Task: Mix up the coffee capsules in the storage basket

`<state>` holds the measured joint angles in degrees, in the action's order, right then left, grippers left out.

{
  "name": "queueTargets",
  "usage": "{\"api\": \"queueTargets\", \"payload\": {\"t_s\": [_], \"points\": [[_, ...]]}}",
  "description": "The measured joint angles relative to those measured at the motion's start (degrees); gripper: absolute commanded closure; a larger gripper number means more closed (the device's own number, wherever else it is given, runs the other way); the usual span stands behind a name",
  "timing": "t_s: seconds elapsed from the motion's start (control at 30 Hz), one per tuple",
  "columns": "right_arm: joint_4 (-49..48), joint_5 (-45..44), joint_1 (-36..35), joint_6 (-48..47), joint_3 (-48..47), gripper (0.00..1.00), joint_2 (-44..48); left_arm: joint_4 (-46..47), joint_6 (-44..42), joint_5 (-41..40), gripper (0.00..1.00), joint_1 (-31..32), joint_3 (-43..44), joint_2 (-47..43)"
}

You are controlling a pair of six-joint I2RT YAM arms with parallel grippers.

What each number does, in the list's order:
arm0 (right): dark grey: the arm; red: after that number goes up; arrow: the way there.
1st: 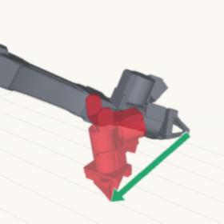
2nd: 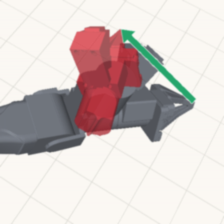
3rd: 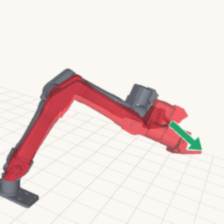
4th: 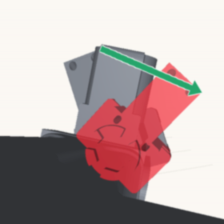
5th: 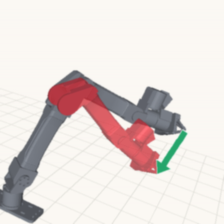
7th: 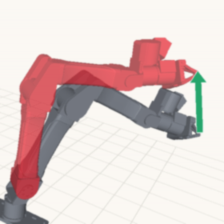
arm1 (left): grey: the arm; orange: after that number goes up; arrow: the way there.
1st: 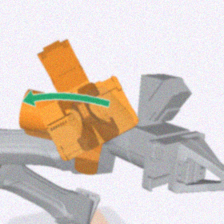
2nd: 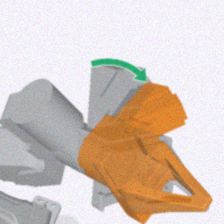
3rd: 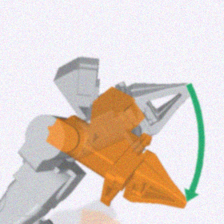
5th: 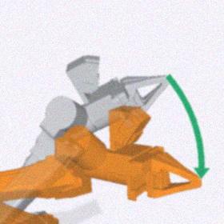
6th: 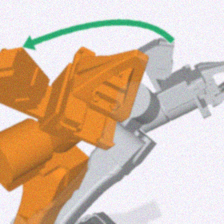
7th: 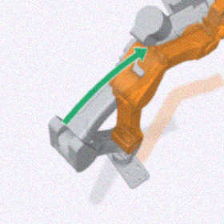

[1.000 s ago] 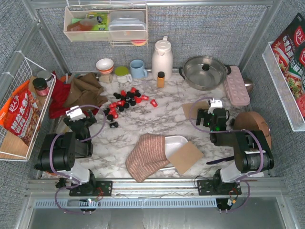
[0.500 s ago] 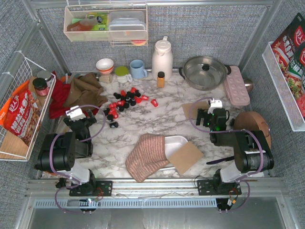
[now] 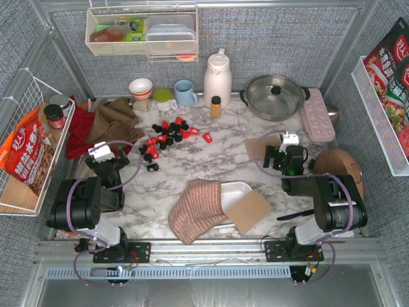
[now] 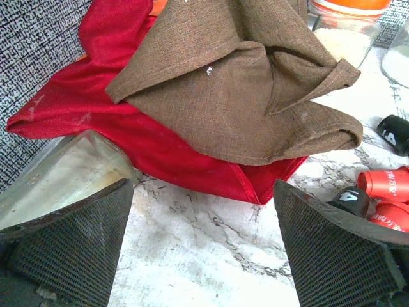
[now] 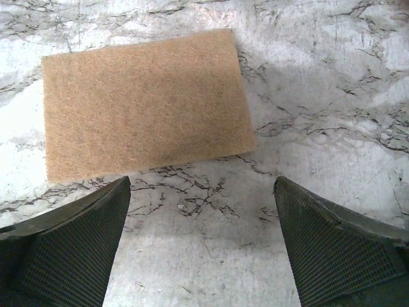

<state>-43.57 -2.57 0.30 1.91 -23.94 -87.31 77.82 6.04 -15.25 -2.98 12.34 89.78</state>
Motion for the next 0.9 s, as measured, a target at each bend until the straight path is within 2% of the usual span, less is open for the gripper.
{"api": "queueTargets", "payload": {"t_s": [0.37,0.67,0.9], "points": [[0.4,-0.7,-0.3,0.3,-0.2,0.01,0.2,0.0,0.0,0.0,0.01,0.0,0.0,0.0],[27.7,-8.7,-0.6,6.5,-18.3,0.01,8.1,0.0,0.0,0.0,0.01,0.0,0.0,0.0],[37.2,-15.0,-1.4,12.3,-15.0,0.01,21.3,0.0,0.0,0.0,0.01,0.0,0.0,0.0]]}}
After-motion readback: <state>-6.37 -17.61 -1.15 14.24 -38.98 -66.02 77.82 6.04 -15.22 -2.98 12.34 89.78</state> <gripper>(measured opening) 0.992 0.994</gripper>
